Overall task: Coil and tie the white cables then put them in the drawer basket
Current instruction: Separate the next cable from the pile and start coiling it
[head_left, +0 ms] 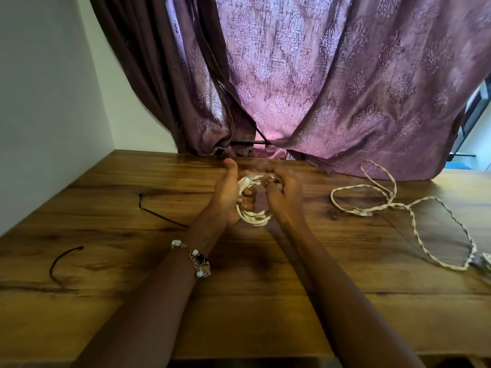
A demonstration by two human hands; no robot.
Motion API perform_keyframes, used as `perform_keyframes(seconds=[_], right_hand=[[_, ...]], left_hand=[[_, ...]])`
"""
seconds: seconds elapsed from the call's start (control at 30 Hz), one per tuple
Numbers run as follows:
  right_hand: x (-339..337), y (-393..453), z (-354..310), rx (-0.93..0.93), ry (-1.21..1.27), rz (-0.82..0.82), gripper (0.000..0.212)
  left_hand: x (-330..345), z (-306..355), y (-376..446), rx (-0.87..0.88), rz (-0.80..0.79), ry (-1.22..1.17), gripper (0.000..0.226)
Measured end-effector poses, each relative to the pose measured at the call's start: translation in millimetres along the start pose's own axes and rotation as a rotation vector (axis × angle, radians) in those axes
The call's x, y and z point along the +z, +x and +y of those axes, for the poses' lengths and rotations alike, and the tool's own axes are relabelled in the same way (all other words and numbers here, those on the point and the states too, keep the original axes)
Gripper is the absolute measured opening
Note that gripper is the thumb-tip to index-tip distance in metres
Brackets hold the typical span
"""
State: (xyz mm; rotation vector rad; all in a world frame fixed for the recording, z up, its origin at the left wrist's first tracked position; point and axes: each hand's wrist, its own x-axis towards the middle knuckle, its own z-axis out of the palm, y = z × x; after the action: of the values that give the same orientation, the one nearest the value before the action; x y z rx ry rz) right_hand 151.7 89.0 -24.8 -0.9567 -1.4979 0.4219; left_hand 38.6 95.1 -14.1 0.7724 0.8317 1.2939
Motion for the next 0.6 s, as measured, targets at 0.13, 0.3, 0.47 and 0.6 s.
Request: perform_keyframes(seconds=[0.13,0.3,0.47,0.6], right_hand=[[-18.4,18.9,10.6,-0.446,-0.19,-0.387,0.038],[-24.4,21.6,13.9,-0.45,-0.155,-0.428,0.023],[-20.3,21.2,18.5,-0.505,-0.247,-0.232,0.016],[-15.2,16.9,18.2,-0.45,-0.275,-0.066,0.024]], left_hand=[[-7.0,3.2,0.8,-0.1,-0.104,0.048,0.08],[-7.7,5.3,-3.8,-0.197,-0.292,0.162,0.076],[-9.4,6.0,-5.9,-0.148,-0.352,0.173,0.056],[-6.7,6.6,-5.7,-0.036,-0.275,0.112,0.049]])
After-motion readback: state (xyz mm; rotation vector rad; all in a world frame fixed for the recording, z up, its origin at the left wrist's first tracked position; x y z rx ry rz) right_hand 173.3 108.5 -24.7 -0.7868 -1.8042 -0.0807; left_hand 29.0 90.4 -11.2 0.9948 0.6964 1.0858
